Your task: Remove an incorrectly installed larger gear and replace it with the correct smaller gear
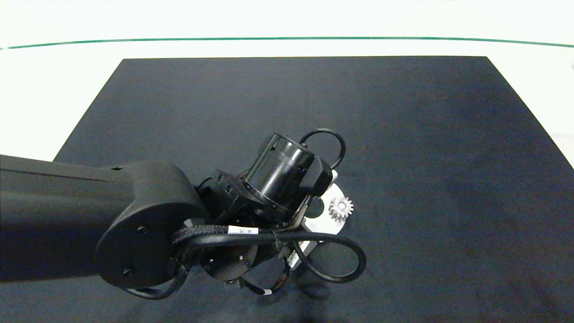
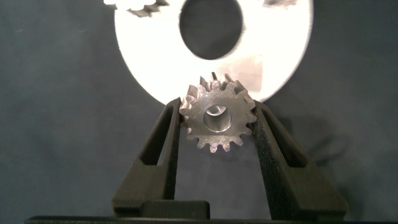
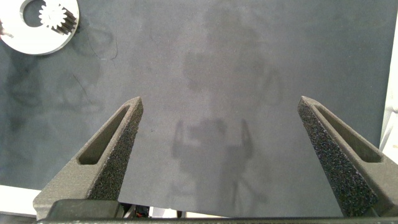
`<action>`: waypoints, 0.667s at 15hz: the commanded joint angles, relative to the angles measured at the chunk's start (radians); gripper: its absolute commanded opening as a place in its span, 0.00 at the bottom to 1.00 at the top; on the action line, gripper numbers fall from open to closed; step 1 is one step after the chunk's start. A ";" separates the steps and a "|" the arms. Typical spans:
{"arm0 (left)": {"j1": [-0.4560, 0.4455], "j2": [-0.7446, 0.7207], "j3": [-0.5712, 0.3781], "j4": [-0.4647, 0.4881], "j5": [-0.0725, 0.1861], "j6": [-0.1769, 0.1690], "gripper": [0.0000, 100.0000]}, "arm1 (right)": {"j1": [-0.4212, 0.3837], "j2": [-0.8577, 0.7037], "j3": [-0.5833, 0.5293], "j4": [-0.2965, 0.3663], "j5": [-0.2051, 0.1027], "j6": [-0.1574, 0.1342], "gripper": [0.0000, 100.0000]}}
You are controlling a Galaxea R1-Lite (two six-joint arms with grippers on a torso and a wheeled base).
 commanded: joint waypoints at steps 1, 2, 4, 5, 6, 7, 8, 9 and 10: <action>0.018 -0.003 0.003 0.002 0.003 0.000 0.19 | 0.000 -0.001 0.001 0.003 -0.001 -0.001 1.00; 0.018 -0.005 0.006 0.002 0.003 0.000 0.19 | 0.000 -0.001 0.002 0.003 -0.001 -0.001 1.00; 0.012 -0.003 0.008 0.002 0.003 -0.001 0.19 | 0.000 -0.001 0.002 0.003 -0.001 -0.001 1.00; 0.009 0.000 0.008 0.002 0.003 -0.001 0.19 | 0.000 -0.002 0.002 0.003 -0.001 -0.001 1.00; 0.006 0.001 0.006 0.002 0.003 -0.003 0.19 | 0.000 -0.002 0.001 0.003 -0.001 -0.001 1.00; 0.002 0.009 0.005 0.002 0.003 -0.003 0.19 | 0.000 -0.002 0.002 0.003 -0.001 -0.001 1.00; -0.002 0.015 0.003 0.002 0.003 -0.003 0.19 | 0.000 -0.002 0.005 0.003 -0.001 -0.001 1.00; -0.003 0.018 0.001 0.002 0.003 -0.003 0.19 | 0.000 -0.001 0.007 0.003 -0.001 -0.001 1.00; -0.003 0.026 -0.002 0.002 0.003 -0.004 0.19 | 0.000 -0.002 0.007 0.003 0.001 -0.001 1.00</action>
